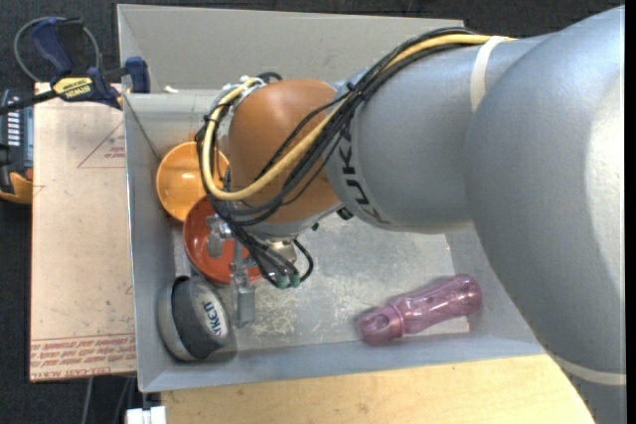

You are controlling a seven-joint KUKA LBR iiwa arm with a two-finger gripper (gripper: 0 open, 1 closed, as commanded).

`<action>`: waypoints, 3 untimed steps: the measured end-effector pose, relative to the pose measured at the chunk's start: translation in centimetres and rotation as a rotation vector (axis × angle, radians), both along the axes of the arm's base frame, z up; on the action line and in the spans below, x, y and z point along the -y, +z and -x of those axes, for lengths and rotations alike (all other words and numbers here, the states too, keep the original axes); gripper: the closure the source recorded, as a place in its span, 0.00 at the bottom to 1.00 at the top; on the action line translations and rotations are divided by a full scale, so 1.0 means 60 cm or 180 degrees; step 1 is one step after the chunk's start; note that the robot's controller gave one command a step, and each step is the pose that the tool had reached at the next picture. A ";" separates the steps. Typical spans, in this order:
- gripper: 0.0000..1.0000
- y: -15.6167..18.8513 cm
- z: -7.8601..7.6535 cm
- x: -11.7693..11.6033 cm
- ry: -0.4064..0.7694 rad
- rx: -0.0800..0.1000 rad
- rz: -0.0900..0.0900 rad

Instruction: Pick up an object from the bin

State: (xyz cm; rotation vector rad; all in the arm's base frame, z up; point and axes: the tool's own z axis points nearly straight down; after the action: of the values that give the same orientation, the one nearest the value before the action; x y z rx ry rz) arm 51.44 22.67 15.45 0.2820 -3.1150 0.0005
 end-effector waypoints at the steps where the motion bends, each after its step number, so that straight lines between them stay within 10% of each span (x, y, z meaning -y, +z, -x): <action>1: 0.00 0.167 -0.024 -0.031 0.0524 0.0049 -0.0029; 3: 0.00 -0.005 -0.038 0.000 0.0007 -0.0013 0.0000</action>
Offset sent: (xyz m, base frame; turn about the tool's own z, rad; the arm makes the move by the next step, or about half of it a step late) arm 0.0215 -0.0066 -0.0081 0.0107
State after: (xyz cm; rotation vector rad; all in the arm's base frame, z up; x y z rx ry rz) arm 53.75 22.67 15.17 0.2848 -3.1107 0.0002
